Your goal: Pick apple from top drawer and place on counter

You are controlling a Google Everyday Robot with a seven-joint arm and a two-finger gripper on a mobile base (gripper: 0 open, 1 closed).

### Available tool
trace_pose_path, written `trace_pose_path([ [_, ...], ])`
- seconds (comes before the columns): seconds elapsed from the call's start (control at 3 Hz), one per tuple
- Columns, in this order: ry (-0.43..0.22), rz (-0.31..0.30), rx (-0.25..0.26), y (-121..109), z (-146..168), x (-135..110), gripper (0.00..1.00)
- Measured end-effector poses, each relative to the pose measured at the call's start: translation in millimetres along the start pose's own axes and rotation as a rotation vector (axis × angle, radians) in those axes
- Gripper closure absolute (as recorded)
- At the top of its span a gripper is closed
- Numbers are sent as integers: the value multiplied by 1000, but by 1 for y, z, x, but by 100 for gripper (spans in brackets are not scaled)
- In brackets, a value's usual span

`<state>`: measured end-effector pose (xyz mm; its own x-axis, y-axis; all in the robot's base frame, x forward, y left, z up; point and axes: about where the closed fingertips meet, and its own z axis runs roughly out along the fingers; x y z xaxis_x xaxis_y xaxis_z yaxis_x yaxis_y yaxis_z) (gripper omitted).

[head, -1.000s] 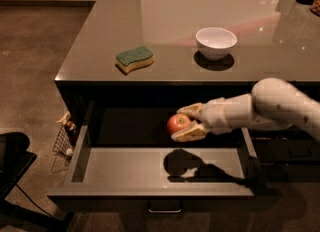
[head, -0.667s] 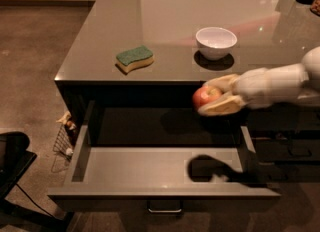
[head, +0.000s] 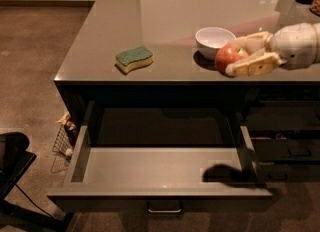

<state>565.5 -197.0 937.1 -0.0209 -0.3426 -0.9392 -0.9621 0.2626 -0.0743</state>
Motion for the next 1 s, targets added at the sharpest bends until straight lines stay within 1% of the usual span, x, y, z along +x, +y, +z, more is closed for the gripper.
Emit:
trace_pose_path([
  [0.33,-62,-14,17,-25,6,-67,100],
  [0.67,-67,6,100,-48,27,-125,100],
  [1.0,0,94,244,-63,58,-150,100],
])
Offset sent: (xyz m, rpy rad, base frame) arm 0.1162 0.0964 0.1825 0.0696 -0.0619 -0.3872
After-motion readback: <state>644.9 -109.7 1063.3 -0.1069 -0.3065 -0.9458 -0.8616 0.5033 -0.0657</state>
